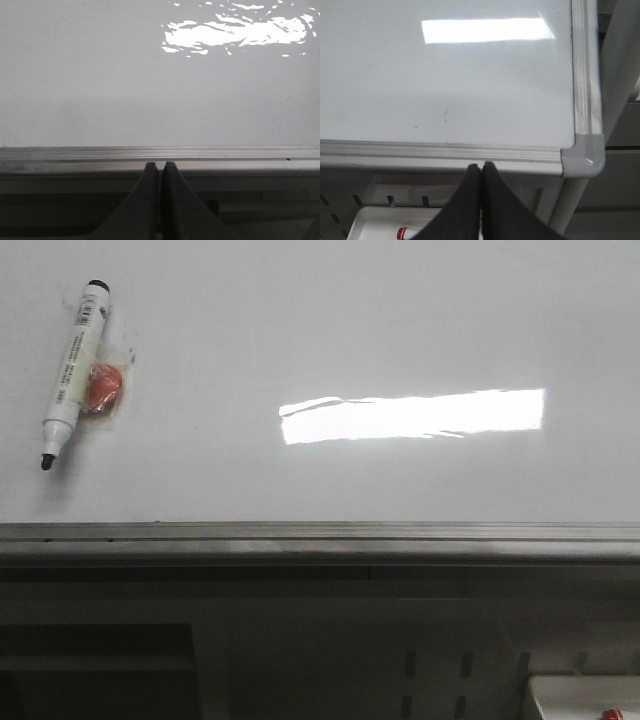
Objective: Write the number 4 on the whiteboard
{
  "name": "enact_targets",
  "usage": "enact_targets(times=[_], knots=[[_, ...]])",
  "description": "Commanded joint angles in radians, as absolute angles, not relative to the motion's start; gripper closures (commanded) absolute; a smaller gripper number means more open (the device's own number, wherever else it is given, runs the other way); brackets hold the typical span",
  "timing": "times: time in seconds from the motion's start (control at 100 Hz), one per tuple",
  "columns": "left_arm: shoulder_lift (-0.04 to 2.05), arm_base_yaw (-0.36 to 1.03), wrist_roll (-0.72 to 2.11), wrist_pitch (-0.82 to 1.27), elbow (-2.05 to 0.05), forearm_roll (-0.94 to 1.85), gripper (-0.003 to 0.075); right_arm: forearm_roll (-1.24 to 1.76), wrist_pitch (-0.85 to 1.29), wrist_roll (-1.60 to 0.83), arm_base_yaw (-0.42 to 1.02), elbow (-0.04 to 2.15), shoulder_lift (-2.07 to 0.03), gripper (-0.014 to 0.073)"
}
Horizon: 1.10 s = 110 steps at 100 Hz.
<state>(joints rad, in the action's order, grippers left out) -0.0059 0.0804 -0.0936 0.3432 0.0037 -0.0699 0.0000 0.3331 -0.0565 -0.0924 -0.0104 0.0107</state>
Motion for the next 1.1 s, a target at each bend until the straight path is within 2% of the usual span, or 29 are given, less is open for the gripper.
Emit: enact_targets(times=[0.0, 0.22, 0.53, 0.8, 0.87, 0.98, 1.09], knots=[[-0.03, 0.077, -0.095, 0.292, 0.039, -0.063, 0.0741, 0.0, 0.322, -0.061, -0.098, -0.034, 0.025, 0.0658], [-0.03, 0.077, -0.095, 0.29, 0.039, -0.098, 0.0741, -0.02, 0.29, -0.061, -0.098, -0.034, 0.025, 0.0658], [-0.03, 0.077, -0.095, 0.075, 0.039, -0.117, 0.0741, -0.024, -0.161, -0.061, -0.098, -0.034, 0.025, 0.0658], [-0.03, 0.079, -0.095, -0.014, 0.037, -0.067, 0.0741, -0.024, -0.268, -0.061, -0.098, -0.034, 0.025, 0.0658], [-0.03, 0.079, -0.095, -0.012, 0.033, -0.053, 0.0741, -0.024, -0.236, -0.061, -0.098, -0.029, 0.025, 0.0658], [-0.024, 0.079, -0.095, 0.026, -0.006, -0.025, 0.0741, 0.0, -0.019, -0.037, -0.098, 0.032, 0.017, 0.0658], [0.017, 0.079, -0.095, 0.154, -0.091, -0.029, 0.0741, 0.174, 0.094, -0.037, -0.096, 0.119, -0.021, 0.0658]])
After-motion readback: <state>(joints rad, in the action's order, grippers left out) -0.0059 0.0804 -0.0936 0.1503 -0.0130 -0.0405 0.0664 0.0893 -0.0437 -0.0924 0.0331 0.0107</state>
